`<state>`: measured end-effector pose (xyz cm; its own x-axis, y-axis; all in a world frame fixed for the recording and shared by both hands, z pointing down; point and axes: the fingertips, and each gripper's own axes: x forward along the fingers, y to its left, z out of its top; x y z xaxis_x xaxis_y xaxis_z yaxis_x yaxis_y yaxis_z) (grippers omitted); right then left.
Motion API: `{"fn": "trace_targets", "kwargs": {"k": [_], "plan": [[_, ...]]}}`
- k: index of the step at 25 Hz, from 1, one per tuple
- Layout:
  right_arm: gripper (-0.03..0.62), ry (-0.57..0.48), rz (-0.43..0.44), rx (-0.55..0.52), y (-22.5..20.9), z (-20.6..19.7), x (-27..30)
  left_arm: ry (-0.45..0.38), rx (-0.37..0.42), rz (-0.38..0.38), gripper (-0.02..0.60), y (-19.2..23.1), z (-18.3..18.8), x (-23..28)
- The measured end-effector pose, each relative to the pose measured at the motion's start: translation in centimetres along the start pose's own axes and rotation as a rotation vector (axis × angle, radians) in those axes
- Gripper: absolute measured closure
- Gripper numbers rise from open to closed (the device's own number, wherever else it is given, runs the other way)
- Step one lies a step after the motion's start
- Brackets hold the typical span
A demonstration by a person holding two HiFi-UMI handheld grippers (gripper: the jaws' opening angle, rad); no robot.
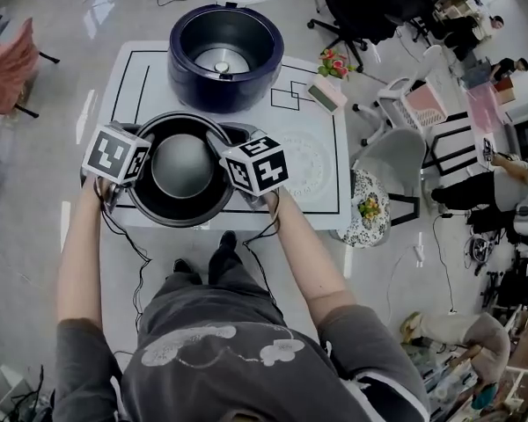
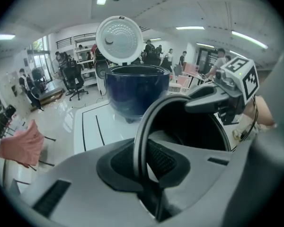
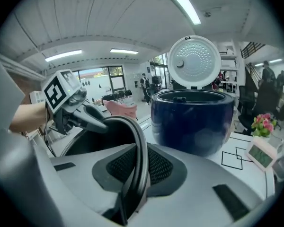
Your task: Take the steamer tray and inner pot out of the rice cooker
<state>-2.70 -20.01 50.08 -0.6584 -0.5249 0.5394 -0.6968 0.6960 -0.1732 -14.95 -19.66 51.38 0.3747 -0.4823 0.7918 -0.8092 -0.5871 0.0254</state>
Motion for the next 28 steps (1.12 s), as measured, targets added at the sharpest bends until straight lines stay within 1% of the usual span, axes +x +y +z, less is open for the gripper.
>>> {"fn": "trace_targets", "kwargs": {"k": [1,5,12,16,19,21,25,26,27,28], "plan": [[0.516,-0.002,-0.002,0.002,-0.2,0.0,0.1,0.004,0.004,0.0,0.526,0.0,0.2,0.1],[0.516,0.005,0.0,0.022,-0.9,0.3,0.7,0.006,-0.022,-0.012,0.526,0.6,0.5,0.9],[0.516,0.067,0.005,0.053,-2.3,-0.3,2.4,0.03,-0.032,-0.022,0.524,1.7,0.6,3.1],[0.514,0.105,0.007,0.049,-2.6,-1.0,2.9,0.04,-0.021,-0.01,0.518,1.9,0.3,3.9],[0.513,0.118,0.017,0.046,-2.6,-1.4,3.1,0.038,0.003,0.01,0.515,2.1,0.1,4.4],[0.513,0.126,0.019,0.041,-2.7,-1.7,3.2,0.051,0.004,0.012,0.514,2.0,-0.1,4.6],[0.502,0.138,-0.01,-0.001,-2.9,-2.3,3.3,0.083,-0.005,0.022,0.508,2.0,-0.6,4.9],[0.49,0.136,-0.019,-0.022,-2.9,-2.3,3.4,0.085,-0.004,0.026,0.496,2.0,-0.6,4.9],[0.473,0.135,-0.024,-0.043,-2.9,-2.4,3.4,0.085,0.0,0.027,0.471,2.0,-0.6,4.9],[0.434,0.135,-0.028,-0.059,-2.8,-2.4,3.4,0.081,0.004,0.027,0.431,2.0,-0.5,4.8]]}}
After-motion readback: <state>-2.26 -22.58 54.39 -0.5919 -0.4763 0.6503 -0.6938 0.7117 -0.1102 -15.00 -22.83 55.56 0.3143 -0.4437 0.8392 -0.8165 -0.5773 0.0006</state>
